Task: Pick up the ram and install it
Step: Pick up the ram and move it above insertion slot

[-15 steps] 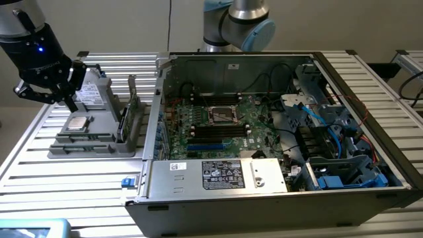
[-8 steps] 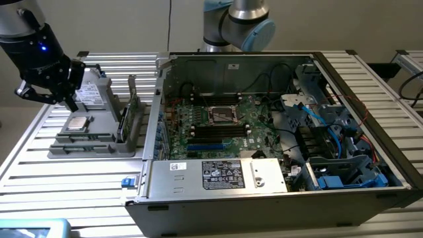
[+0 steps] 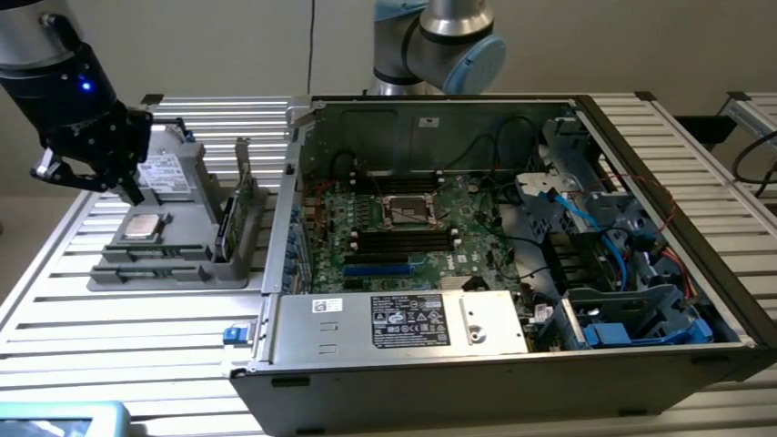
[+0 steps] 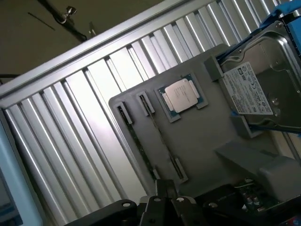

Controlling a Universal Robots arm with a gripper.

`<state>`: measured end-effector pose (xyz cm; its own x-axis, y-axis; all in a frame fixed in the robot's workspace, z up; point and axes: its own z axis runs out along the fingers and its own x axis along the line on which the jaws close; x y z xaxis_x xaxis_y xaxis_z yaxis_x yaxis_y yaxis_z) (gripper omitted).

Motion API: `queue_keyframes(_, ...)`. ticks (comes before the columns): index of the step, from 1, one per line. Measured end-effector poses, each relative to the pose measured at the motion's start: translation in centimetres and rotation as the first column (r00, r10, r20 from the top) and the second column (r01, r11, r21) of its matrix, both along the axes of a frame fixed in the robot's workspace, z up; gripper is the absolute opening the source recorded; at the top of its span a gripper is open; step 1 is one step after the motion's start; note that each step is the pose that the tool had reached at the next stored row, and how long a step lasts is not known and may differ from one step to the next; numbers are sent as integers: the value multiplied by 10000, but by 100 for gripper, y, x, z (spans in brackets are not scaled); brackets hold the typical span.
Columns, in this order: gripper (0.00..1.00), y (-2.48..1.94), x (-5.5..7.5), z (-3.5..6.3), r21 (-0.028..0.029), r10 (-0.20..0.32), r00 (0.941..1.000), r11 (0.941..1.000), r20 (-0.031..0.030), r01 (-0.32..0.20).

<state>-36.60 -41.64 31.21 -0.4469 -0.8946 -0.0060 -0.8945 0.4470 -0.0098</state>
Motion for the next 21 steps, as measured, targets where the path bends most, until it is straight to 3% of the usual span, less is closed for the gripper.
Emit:
queue_keyframes(5, 11, 0, 0, -1, 0, 904, 9959, 9959, 0, -904)
queue_keyframes(11, 11, 0, 0, -5, 0, 1987, 9801, 9801, 0, -1987)
queue_keyframes(16, 11, 0, 0, -17, 0, 2859, 9583, 9583, 0, -2859)
queue_keyframes(21, 11, 0, -1, -26, 0, 3728, 9279, 9279, 0, -3728)
